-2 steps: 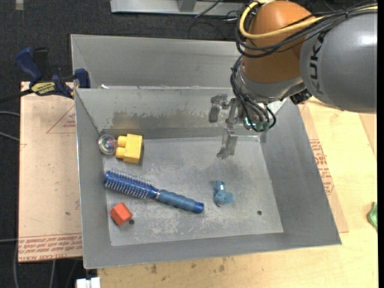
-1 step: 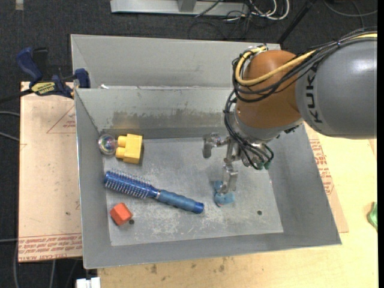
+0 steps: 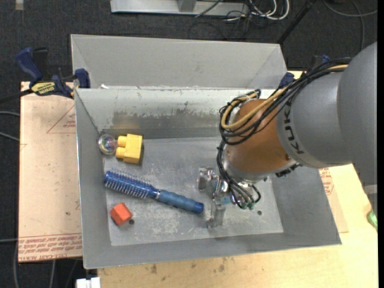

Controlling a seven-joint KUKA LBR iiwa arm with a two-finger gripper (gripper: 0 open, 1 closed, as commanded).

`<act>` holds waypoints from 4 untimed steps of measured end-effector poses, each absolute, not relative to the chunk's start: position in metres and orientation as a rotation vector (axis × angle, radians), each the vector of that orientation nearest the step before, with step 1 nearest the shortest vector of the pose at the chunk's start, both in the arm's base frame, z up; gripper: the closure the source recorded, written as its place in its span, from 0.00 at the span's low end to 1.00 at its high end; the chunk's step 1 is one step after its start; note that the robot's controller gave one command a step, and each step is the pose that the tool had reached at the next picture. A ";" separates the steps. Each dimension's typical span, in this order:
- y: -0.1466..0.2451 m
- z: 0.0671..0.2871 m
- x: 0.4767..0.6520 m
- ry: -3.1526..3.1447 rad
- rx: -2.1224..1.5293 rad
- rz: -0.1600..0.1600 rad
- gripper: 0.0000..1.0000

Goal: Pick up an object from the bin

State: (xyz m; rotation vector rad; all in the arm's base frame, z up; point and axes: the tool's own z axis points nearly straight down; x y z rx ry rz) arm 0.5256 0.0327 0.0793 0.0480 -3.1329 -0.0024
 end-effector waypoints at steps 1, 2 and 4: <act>-0.011 0.105 0.583 -3.150 -0.064 0.001 0.00; -0.024 0.068 0.520 -3.135 -0.012 -0.001 0.00; -0.025 0.238 0.546 -3.154 0.022 0.001 1.00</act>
Offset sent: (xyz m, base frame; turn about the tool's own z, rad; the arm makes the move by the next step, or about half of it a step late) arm 0.0543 -0.0419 0.0242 0.0659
